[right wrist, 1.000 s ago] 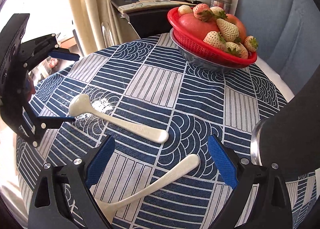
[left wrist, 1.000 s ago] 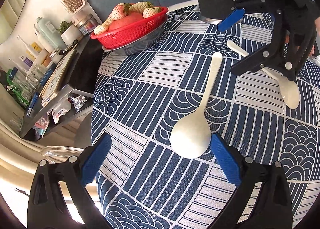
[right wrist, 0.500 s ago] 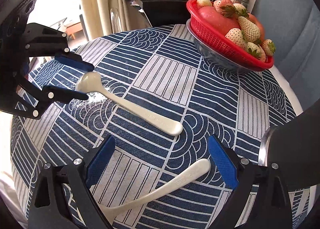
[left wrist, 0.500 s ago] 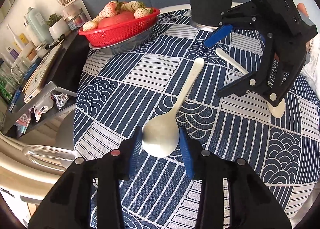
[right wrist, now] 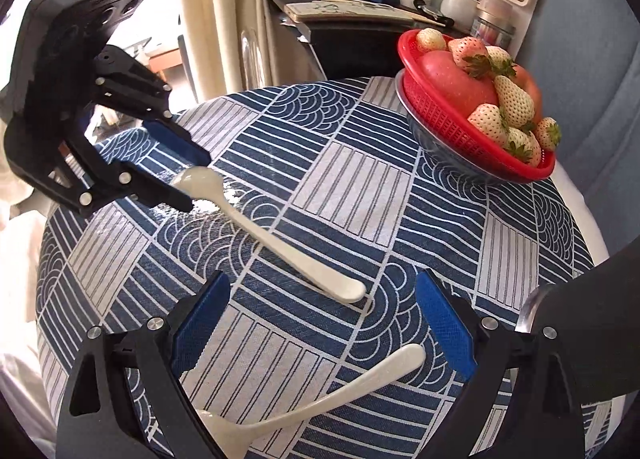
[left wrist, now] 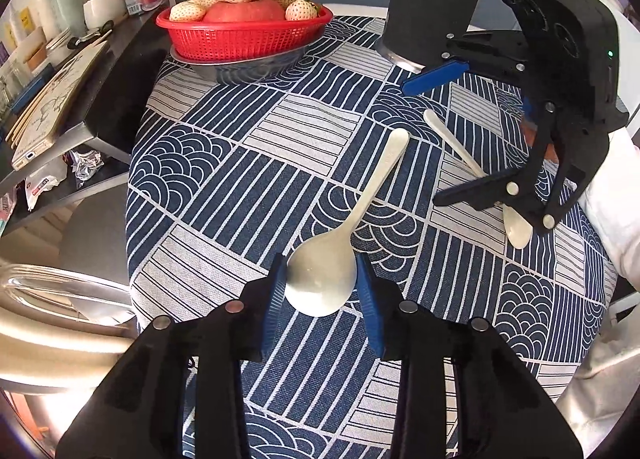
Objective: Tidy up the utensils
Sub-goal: 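Close the left tool on the long white spoon's bowl while the right tool grips its handle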
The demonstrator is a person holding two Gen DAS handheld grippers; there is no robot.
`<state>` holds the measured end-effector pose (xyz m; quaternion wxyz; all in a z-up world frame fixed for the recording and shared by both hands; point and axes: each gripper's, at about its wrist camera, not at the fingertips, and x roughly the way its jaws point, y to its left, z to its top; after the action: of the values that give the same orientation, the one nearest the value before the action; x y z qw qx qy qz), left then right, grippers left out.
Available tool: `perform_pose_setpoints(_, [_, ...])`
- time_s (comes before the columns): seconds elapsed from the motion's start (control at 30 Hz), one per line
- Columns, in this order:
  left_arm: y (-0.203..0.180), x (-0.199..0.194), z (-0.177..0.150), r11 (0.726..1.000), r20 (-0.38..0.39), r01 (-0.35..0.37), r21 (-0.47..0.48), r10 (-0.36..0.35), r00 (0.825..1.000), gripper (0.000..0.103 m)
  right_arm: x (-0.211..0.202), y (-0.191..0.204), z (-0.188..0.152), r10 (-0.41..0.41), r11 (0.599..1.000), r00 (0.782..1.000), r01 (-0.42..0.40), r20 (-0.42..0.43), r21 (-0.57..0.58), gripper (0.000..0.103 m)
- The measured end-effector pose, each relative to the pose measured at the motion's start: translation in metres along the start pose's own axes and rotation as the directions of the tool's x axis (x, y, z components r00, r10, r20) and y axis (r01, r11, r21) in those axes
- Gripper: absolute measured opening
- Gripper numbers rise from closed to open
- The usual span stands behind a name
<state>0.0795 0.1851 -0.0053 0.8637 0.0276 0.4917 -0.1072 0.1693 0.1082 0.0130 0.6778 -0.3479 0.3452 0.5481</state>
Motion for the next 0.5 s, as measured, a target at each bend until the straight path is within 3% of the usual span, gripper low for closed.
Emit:
perform_pose_setpoints(0.23, [-0.006, -0.006, 0.007, 0.998, 0.001, 0.01, 0.058, -0.01, 1.0, 0.027, 0.013, 0.014, 0.003, -0.03, 0.995, 0.999, 0.026, -0.036, -0.094, 0.088])
perform_pose_setpoints(0.3, [-0.006, -0.006, 0.009, 0.998, -0.001, 0.014, 0.06, -0.014, 1.0, 0.026, 0.017, 0.017, 0.005, 0.007, 0.994, 0.998, -0.013, -0.056, -0.109, 0.069])
perform_pose_setpoints(0.37, [-0.008, -0.006, 0.009, 0.997, 0.001, 0.011, 0.072, -0.011, 1.0, 0.025, 0.016, 0.022, 0.009, 0.008, 0.99, 0.998, -0.017, -0.065, -0.138, 0.028])
perform_pose_setpoints(0.4, [-0.009, -0.006, 0.009, 0.997, 0.003, 0.017, 0.081, -0.017, 1.0, 0.025, 0.016, 0.026, 0.009, -0.021, 0.986, 0.997, 0.009, -0.069, -0.164, 0.021])
perform_pose_setpoints(0.5, [-0.002, -0.007, 0.011, 0.997, 0.011, 0.04, 0.066, -0.041, 0.999, 0.023, 0.014, 0.033, 0.011, -0.048, 0.983, 0.997, 0.035, -0.065, -0.18, 0.017])
